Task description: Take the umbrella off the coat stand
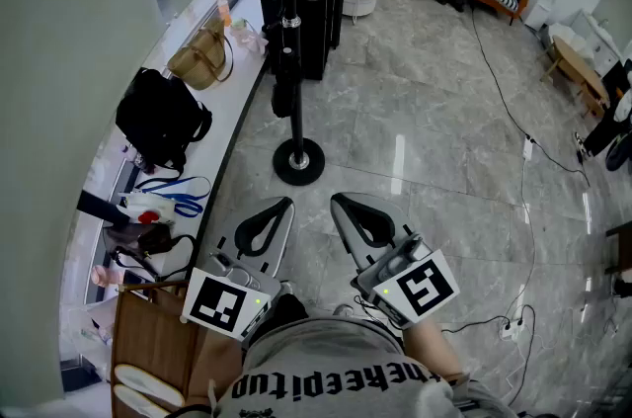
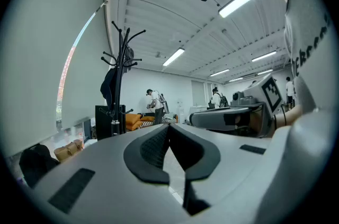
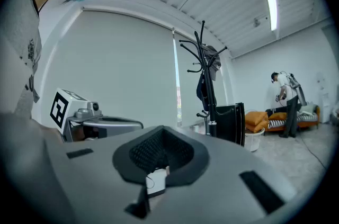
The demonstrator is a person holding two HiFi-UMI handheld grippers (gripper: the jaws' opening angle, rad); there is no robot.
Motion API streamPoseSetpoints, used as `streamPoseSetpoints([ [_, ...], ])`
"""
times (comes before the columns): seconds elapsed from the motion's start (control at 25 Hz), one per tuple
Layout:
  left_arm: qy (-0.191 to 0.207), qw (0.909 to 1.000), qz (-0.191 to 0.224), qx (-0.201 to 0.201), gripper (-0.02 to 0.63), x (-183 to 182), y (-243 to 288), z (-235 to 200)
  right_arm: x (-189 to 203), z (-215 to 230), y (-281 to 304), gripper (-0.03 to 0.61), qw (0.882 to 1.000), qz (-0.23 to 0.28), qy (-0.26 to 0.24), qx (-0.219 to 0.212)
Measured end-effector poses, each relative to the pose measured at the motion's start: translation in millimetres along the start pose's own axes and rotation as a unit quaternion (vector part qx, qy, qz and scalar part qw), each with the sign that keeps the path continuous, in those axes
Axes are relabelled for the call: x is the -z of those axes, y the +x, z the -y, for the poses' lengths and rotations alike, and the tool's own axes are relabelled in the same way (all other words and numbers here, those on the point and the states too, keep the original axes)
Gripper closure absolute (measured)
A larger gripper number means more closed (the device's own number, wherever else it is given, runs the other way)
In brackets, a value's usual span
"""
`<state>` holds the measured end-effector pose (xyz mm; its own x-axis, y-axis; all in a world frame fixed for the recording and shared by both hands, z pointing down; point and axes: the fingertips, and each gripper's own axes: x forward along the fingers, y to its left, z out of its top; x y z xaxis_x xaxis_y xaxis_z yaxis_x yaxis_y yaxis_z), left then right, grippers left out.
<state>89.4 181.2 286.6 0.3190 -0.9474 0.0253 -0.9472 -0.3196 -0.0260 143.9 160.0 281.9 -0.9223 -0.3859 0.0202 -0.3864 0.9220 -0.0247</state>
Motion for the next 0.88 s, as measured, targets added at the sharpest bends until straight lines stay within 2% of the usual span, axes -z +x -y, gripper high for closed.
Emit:
streamPoseSetpoints([
  [0.12, -0.010, 0.9999, -0.002, 0.002, 0.598, -0.9, -1.3, -3.4, -0.5, -0.7, 3.7, 0.568, 1.000, -0.001, 0.000, 0.001],
  [0.6, -0.007, 0.9999, 0.005, 0.012, 0.598, 0.2, -0.3, -30.9, -0.5, -3.5, 30.7, 0.568, 1.000, -0.005, -0.005, 0.011],
  [0.88, -0.002, 0.9999, 0.006, 0.015, 0.598, 5.5, -6.3, -56.8, 2.8, -10.1, 55.7, 0.568, 1.000, -0.004, 0.015, 0.013],
])
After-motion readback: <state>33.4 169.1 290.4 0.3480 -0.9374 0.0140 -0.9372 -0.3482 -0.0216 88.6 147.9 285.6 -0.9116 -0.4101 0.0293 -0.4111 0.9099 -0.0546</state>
